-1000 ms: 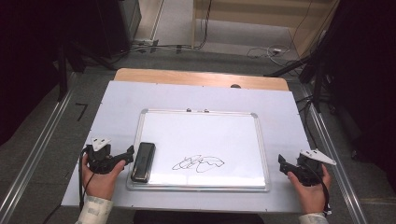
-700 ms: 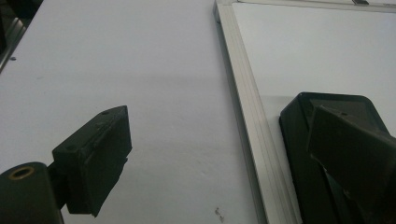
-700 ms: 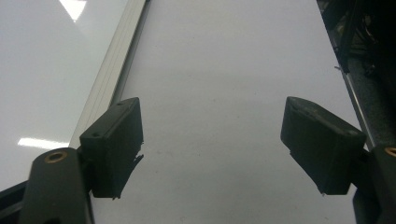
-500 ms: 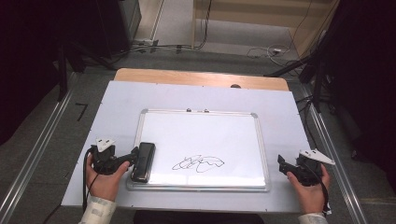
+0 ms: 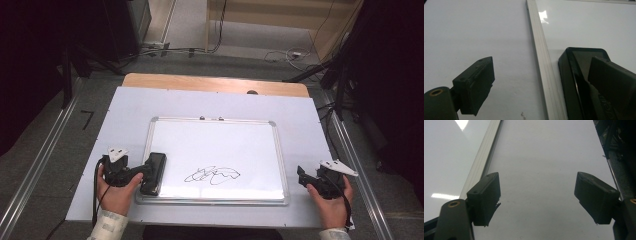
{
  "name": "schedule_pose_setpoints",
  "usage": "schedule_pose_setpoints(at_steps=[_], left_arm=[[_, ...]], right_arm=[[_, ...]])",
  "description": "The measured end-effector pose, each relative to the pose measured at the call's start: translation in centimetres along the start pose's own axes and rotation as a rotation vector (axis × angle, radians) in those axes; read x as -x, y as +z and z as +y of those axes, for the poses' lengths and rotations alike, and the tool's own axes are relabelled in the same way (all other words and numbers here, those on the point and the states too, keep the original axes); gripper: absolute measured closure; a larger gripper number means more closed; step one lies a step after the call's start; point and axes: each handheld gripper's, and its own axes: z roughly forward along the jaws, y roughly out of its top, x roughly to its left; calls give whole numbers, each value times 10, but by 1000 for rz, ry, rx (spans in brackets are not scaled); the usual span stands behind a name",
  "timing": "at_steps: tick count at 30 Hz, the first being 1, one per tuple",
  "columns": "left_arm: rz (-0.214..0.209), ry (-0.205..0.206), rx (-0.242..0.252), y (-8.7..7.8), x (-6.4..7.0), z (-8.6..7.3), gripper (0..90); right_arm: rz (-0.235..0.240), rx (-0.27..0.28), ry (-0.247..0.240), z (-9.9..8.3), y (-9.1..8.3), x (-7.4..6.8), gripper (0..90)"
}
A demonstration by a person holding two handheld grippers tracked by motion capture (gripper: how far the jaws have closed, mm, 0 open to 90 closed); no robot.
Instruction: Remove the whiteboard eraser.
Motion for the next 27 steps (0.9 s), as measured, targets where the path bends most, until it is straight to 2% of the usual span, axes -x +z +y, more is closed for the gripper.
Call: schedule_pose_setpoints(at_steps=[27], left_arm=[[-46, 38, -5, 7, 27, 3, 99]], right_arm=[[-9, -1, -2, 0, 0, 0, 196]])
